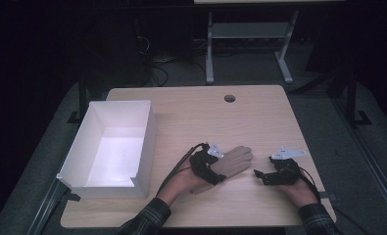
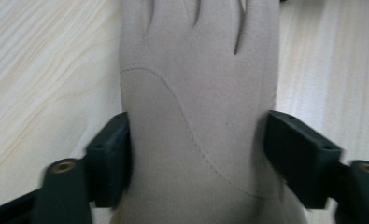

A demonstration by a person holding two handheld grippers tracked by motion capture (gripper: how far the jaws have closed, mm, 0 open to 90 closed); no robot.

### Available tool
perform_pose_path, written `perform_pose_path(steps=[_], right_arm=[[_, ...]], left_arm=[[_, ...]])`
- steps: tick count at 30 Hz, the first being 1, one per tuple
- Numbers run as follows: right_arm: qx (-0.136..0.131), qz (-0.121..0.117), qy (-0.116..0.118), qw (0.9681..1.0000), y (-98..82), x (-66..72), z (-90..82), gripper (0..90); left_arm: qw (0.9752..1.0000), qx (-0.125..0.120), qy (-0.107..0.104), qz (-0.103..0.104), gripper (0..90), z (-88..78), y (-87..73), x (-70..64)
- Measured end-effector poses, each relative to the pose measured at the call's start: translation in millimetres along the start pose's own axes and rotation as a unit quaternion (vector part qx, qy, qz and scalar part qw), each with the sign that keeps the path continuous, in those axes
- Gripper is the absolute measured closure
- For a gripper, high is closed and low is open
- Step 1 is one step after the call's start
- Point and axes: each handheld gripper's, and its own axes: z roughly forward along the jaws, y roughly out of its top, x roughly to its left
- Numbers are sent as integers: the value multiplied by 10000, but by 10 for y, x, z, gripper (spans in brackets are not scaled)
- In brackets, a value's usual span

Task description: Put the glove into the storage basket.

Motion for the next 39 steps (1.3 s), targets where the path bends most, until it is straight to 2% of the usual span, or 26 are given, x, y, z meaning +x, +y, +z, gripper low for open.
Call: perform_pose_path(steps=[2, 4, 8, 9, 13, 16, 20, 22, 28, 34, 39], right_arm=[[0, -2, 0, 10000, 0, 0, 0, 166], [0, -3, 0, 10000, 0, 0, 0, 166], [-1, 3, -11, 10000, -1, 3, 0, 165], [2, 10, -16, 10000, 0, 6, 0, 165], [3, 12, -18, 10000, 0, 7, 0, 164], [1, 13, -17, 10000, 0, 7, 0, 164], [4, 3, -18, 10000, 0, 5, 0, 164], [5, 2, -19, 10000, 0, 5, 0, 164], [6, -5, -18, 10000, 1, 7, 0, 164], [1, 0, 0, 10000, 3, 12, 5, 164], [-1, 7, 1, 10000, 4, 14, 6, 164]], left_arm=[[10000, -18, -37, 35, 339, -11, -7, -4], [9999, -91, -120, -40, 413, -11, -6, -17], [9996, -107, -266, -44, 554, -26, -14, -9], [9994, -157, -285, -109, 588, -22, -16, -14], [9993, -99, -339, -143, 668, -31, -10, -7], [9992, -99, -348, -188, 688, -37, -8, -6], [9985, -134, -416, -345, 696, -42, -4, 1], [9984, -74, -437, -345, 697, -61, -1, 14], [9979, -148, -407, -484, 696, -140, 28, 13], [9970, -298, -389, -601, 696, -323, 92, 33], [9968, -394, -286, -638, 696, -499, 138, 74]])
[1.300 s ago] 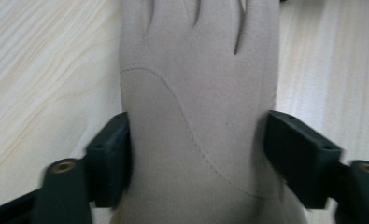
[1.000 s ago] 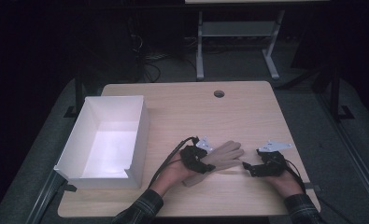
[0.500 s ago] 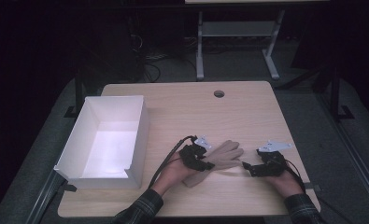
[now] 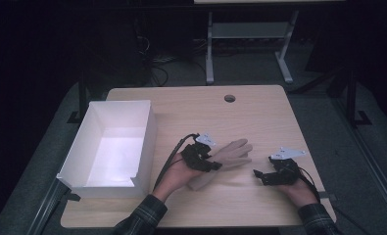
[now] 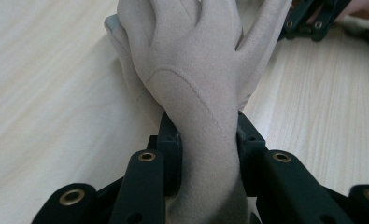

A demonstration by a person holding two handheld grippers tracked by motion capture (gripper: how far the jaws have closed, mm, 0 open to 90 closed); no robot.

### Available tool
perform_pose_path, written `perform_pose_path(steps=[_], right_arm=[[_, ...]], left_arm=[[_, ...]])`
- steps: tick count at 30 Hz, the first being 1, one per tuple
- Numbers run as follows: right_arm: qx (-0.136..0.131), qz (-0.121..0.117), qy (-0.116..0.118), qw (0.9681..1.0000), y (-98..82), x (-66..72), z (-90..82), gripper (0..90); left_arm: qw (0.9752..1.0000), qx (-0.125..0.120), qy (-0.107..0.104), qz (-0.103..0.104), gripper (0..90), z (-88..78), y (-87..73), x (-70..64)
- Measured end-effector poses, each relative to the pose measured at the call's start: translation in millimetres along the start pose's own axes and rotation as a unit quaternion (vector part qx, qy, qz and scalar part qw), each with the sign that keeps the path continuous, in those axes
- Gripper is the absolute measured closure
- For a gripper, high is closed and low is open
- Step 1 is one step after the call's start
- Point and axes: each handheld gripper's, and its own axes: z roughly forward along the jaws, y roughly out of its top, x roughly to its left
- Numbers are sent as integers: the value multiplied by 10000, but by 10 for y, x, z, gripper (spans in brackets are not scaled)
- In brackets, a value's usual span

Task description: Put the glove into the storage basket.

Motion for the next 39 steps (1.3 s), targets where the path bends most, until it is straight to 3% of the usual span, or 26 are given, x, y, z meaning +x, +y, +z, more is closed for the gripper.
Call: perform_pose_path(steps=[8, 21, 28, 39], right_arm=[[-4, -4, 5, 10000, 0, 0, 1, 164], [6, 22, 13, 10000, 2, 5, -1, 164], [8, 23, 10, 10000, 2, 7, -2, 164], [3, 6, 5, 10000, 1, 4, 0, 165]], left_arm=[[9993, -182, 216, -229, 695, -371, 158, 47], [9975, -312, 591, -243, 695, -1000, 376, 114], [9957, -444, 701, -403, 693, -1308, 339, 206], [9888, -637, 1125, -744, 693, -1765, 87, 414]])
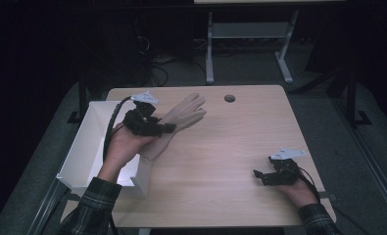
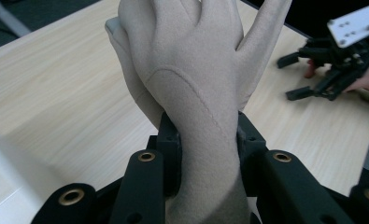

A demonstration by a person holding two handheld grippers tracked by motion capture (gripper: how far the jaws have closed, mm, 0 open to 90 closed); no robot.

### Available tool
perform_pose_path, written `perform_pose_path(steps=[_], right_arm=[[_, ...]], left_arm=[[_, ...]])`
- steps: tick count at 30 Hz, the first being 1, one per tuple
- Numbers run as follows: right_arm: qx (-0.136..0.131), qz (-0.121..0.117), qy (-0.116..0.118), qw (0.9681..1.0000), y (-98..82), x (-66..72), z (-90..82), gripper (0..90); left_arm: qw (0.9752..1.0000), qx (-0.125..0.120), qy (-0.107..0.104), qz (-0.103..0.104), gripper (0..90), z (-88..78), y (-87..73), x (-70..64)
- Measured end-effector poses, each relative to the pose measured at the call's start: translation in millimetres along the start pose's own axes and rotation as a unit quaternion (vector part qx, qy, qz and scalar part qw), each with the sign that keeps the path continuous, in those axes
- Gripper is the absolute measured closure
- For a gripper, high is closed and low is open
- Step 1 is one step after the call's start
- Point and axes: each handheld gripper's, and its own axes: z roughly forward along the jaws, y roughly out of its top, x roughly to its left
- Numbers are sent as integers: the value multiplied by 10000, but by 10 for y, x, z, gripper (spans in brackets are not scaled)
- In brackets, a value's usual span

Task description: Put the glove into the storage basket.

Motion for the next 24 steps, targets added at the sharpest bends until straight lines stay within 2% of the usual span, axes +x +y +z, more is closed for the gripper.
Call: perform_pose_path(steps=[6, 8, 12, 18, 22, 24], right_arm=[[1, 2, 1, 10000, 0, 0, 0, 164], [2, 1, -1, 10000, 0, 0, 0, 164], [1, 0, -1, 10000, 0, 0, 0, 164], [-2, 2, 6, 10000, 0, 0, 1, 164], [2, -2, 1, 10000, 0, 0, 0, 164], [3, 1, 3, 10000, 0, 1, -1, 164]], left_arm=[[9992, -63, 323, -205, 693, -213, -160, 197], [9984, -127, 478, -285, 693, -286, -224, 250], [9965, -209, 658, -468, 693, -434, -356, 363], [9939, -218, 828, -691, 693, -532, -547, 479], [9908, -191, 1058, -817, 693, -548, -684, 546], [9897, -190, 1090, -906, 693, -546, -756, 582]])
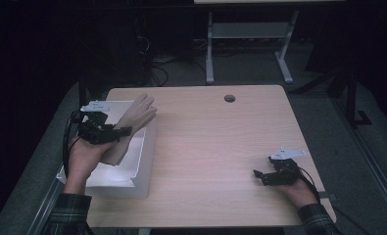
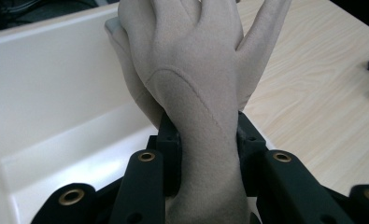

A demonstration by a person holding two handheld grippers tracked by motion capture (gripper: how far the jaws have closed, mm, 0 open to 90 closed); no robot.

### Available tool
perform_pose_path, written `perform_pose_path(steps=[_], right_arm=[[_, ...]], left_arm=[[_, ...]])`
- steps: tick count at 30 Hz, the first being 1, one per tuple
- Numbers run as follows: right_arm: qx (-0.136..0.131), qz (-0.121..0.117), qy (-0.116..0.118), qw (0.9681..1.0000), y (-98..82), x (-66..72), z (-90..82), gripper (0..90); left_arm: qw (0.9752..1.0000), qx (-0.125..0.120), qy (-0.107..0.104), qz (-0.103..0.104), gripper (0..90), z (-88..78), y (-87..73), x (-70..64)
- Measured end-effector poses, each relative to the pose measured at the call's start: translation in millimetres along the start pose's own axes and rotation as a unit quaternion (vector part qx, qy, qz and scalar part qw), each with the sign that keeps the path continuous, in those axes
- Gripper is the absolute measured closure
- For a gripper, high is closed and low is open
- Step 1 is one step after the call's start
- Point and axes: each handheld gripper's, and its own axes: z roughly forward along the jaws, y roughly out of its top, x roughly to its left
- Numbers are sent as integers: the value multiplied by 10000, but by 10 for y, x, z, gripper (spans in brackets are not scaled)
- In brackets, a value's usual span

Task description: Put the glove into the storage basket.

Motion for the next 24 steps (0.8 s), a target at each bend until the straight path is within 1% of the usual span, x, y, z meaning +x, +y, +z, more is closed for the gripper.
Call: perform_pose_path(steps=[1, 4, 6, 9, 14, 15, 19, 20, 22, 24], right_arm=[[-2, -6, -4, 10000, 0, -1, 1, 164], [0, -4, -2, 10000, 0, -1, 1, 164], [0, -3, -2, 10000, 0, -1, 1, 164], [0, -3, -3, 10000, 0, -1, 1, 164], [0, -3, -2, 10000, 0, -1, 1, 164], [0, -1, -2, 10000, 0, 0, 0, 164], [-3, -1, -1, 10000, 0, 0, 1, 164], [-3, -3, -2, 10000, 0, -1, 1, 164], [-1, -3, -2, 10000, 0, -1, 1, 164], [-1, -3, -2, 10000, 0, -1, 1, 164]], left_arm=[[10000, -11, 19, -66, 693, 13, -40, 25], [9998, 10, 83, -173, 693, 45, -120, 79], [9997, 66, 146, -206, 693, 69, -169, 126], [9992, 102, 237, -321, 693, 125, -247, 181], [9982, 250, 377, -396, 693, 267, -386, 273], [9980, 246, 392, -441, 693, 290, -403, 282], [9969, 353, 470, -521, 692, 384, -478, 358], [9967, 415, 499, -488, 692, 405, -494, 379], [9960, 481, 510, -560, 692, 459, -537, 413], [9956, 542, 499, -583, 691, 491, -568, 441]])
